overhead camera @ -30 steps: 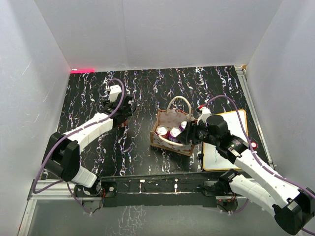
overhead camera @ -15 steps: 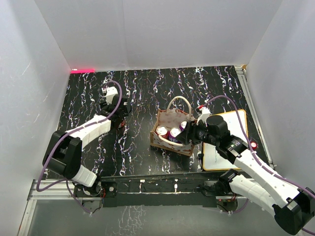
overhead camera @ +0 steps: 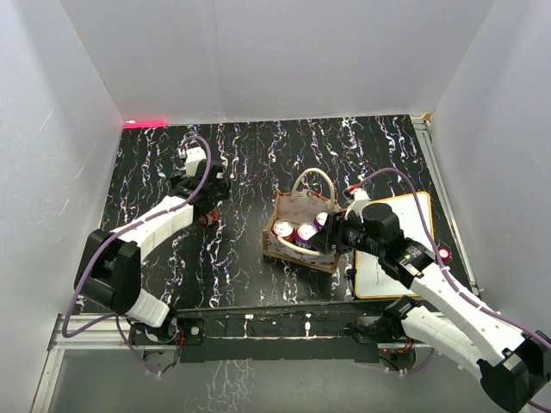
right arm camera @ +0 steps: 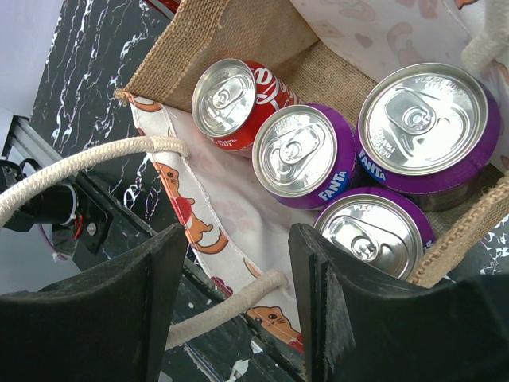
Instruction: Take the beverage out of the canvas bag
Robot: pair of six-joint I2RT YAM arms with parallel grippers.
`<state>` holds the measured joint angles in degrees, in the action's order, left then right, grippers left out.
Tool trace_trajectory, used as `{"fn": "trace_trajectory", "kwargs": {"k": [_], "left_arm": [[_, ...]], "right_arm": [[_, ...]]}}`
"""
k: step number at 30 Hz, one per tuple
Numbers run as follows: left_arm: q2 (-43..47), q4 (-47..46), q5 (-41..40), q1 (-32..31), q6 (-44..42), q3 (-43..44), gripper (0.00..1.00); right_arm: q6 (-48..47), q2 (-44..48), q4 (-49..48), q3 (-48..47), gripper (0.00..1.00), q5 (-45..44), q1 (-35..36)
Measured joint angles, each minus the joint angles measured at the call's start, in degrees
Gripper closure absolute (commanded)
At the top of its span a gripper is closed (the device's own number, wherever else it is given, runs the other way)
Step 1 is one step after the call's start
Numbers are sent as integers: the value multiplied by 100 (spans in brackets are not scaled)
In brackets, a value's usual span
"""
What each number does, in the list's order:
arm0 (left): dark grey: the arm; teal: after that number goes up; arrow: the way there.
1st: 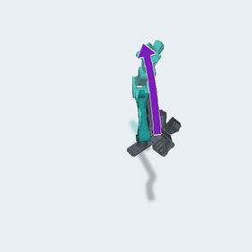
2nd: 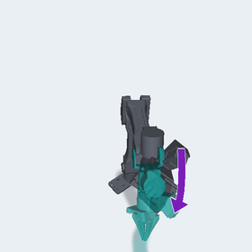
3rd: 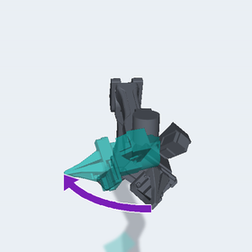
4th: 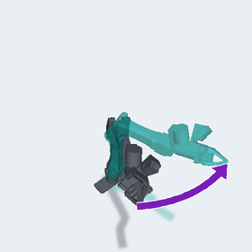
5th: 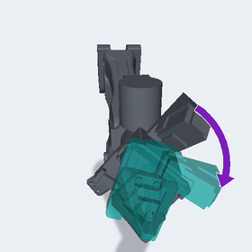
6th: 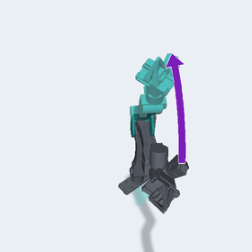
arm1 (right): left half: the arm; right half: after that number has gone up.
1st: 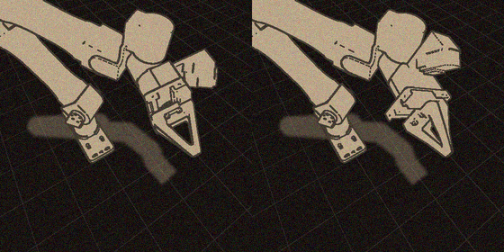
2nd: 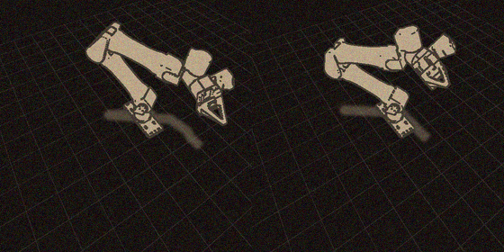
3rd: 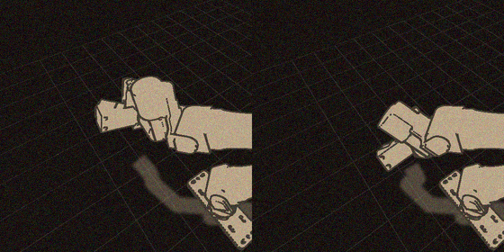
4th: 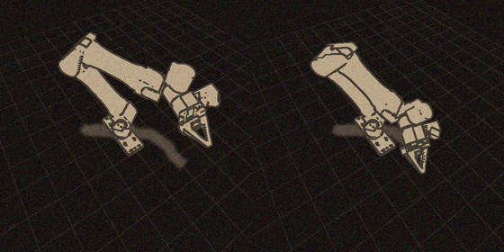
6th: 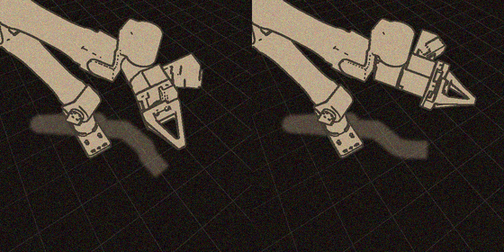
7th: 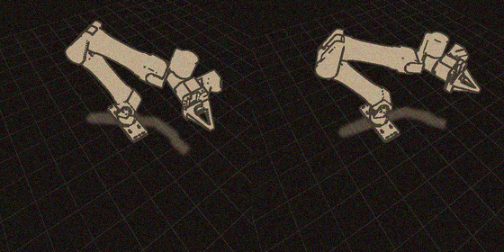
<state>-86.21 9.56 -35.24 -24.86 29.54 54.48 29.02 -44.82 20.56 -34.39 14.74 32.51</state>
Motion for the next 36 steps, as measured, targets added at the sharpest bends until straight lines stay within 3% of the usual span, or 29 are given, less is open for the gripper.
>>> {"fn": "trace_trajectory", "kwargs": {"k": [7, 15, 29, 36], "left_arm": [[748, 286, 345, 0, -514, 629, 3], [1862, 289, 1878, 0, -841, 721, 3], [1766, 96, 4074, -17, -275, 459, 3], [1556, -105, 4371, -374, -20, 273, 3]], "right_arm": [[0, 13, 0, 4, 42, 4, 0], [7, -79, -2, -57, 42, 59, 0], [138, -520, 184, -516, 41, 772, 0], [299, -428, 76, -398, 44, 1333, 35]]}}
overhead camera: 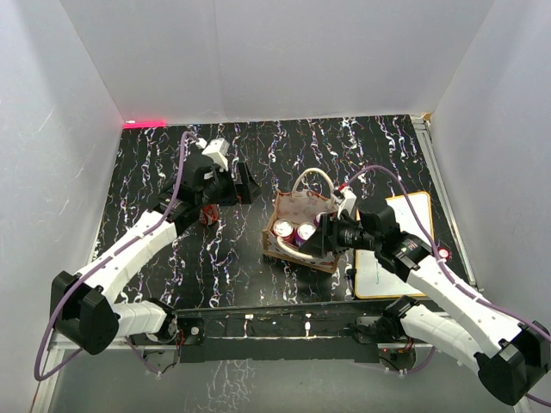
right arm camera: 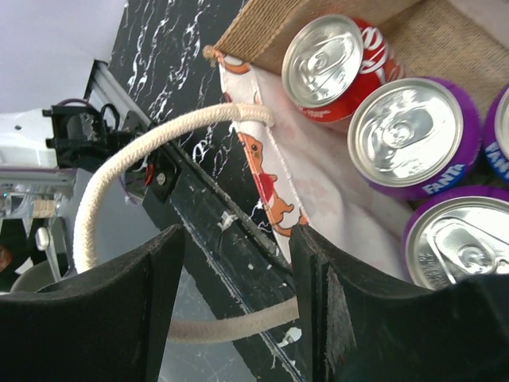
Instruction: Take the beverage out of the canvas bag
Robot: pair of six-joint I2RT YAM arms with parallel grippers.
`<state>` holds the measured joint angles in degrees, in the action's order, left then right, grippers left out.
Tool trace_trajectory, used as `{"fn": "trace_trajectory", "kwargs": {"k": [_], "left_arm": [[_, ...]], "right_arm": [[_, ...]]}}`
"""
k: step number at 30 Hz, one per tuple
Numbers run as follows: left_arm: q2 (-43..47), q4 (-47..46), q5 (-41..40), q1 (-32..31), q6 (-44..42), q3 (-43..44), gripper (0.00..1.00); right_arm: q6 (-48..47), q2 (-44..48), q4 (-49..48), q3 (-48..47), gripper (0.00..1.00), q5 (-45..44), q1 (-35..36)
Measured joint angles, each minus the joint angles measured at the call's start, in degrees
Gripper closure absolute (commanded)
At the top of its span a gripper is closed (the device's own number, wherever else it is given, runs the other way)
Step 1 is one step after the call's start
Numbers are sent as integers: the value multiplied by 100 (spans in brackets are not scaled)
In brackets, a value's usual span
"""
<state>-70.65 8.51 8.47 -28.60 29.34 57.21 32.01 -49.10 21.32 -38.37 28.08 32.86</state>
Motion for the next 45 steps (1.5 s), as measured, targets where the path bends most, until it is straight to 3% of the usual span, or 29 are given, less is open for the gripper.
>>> {"fn": "trace_trajectory", "kwargs": {"k": [13, 19, 26, 31, 38, 45], "left_arm": [[-485, -122, -153, -1132, -37, 66, 4], [-780, -114, -214, -1663, -190, 197, 10], [-1263, 229, -664, -2269, -730, 728, 21], [-1556, 597, -1121, -2463, -1178, 1060, 29], [-1598, 1060, -1513, -2603, -1521, 1349, 25], [-1237, 826, -1368, -2627, -1523, 1373, 25]], "right_arm": [[313, 334, -817, 1104, 55, 385, 179], [511, 332, -1491, 1384, 55, 424, 201], [564, 337, -1611, 1427, 55, 374, 203], [557, 339, -1598, 1427, 55, 326, 221], [538, 376, -1545, 1427, 55, 249, 238], [494, 492, -981, 1215, 49, -98, 267]]}}
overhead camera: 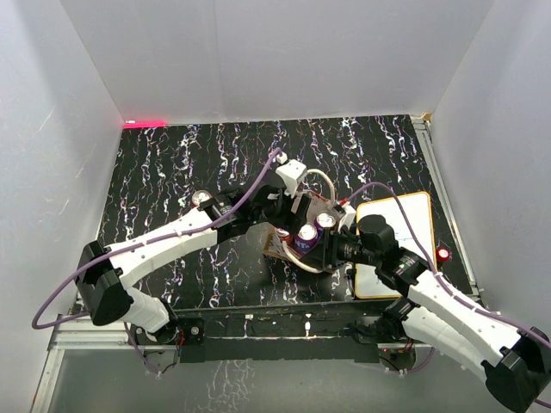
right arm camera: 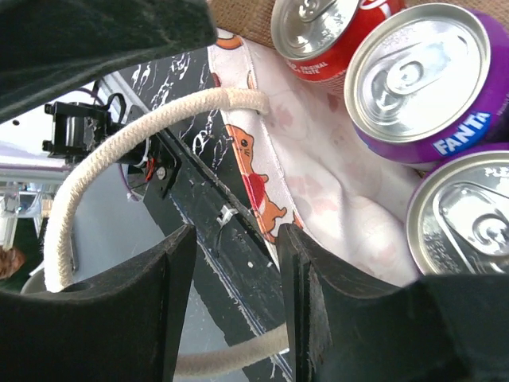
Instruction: Take the beverage out of the canvas bag
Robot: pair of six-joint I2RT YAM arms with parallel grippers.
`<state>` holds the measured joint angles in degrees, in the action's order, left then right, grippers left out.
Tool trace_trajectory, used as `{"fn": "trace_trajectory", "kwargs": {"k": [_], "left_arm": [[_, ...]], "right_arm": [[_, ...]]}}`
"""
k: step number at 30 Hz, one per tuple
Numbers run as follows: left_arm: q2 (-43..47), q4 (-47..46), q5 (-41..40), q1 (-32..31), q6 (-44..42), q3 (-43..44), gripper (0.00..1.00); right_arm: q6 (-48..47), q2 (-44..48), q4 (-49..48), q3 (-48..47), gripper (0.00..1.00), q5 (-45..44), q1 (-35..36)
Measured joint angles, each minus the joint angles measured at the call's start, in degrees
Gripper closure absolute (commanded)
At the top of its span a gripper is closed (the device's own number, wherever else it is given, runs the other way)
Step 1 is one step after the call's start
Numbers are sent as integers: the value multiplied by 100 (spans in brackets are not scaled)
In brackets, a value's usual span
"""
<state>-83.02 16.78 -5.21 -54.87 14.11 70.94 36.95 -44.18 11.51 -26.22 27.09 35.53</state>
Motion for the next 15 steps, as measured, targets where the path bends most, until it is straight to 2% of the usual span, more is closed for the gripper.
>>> {"fn": "trace_trajectory", "kwargs": {"k": [5, 8, 15], "left_arm": [[-37, -149, 214, -17, 4, 66, 26], [-131, -212, 350, -28, 2, 107, 26], [-544, -216, 638, -57, -166, 256, 23]], "right_arm": [[26, 354, 496, -105, 43, -271, 0], [59, 667, 942, -214, 43, -522, -2], [68, 1091, 1587, -328, 56, -835, -7]]}}
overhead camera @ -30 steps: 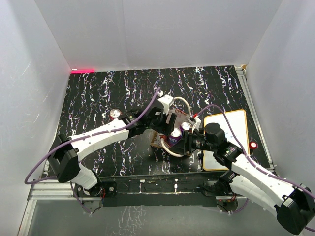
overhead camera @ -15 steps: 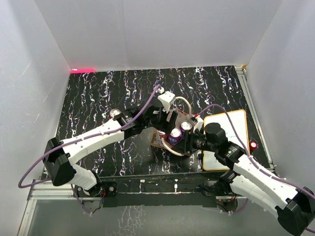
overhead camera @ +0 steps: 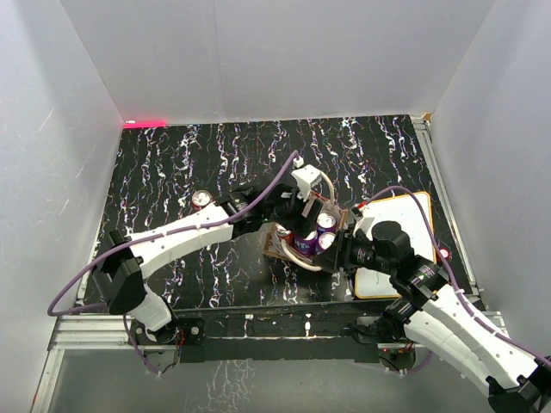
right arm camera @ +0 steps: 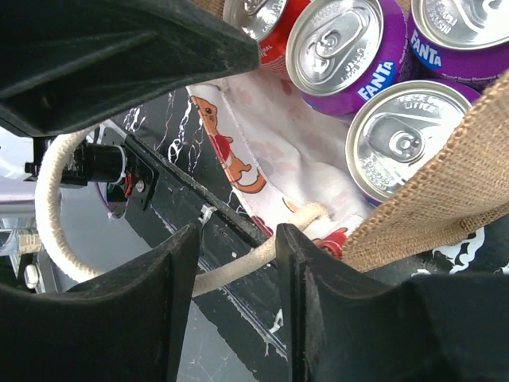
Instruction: Take the beverage out of the canvas bag
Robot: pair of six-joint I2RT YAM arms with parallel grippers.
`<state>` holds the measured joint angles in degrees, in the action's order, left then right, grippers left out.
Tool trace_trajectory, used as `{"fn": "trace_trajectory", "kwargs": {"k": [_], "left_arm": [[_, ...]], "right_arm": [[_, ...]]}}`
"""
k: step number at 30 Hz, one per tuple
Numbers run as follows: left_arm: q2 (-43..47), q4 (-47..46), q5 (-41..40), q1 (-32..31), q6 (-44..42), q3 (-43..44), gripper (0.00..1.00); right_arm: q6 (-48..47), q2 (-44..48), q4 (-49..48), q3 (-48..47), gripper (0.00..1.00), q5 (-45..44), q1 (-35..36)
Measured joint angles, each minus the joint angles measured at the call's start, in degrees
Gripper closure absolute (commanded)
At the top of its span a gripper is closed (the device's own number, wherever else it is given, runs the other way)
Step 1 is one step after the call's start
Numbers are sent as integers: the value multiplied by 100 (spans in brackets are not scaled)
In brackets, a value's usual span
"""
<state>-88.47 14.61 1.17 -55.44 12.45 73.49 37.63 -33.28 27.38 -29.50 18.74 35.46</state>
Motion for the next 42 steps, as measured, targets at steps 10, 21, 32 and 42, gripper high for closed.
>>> {"fn": "trace_trajectory", "kwargs": {"k": [10, 21, 32, 42], "left_arm": [[-494, 481, 15, -109, -699, 168, 19], [-619, 793, -66, -173, -1342, 238, 14], [-623, 1047, -540, -175, -1873, 302, 11], [-785, 1248, -879, -190, -2210, 302, 12]], "right_arm": [[96, 81, -52, 184, 60, 63, -33], [144, 68, -205, 264, 60, 87, -33], [15, -372, -553, 260, 60, 354, -33], [-483, -1113, -466, -234, 60, 516, -26]]}}
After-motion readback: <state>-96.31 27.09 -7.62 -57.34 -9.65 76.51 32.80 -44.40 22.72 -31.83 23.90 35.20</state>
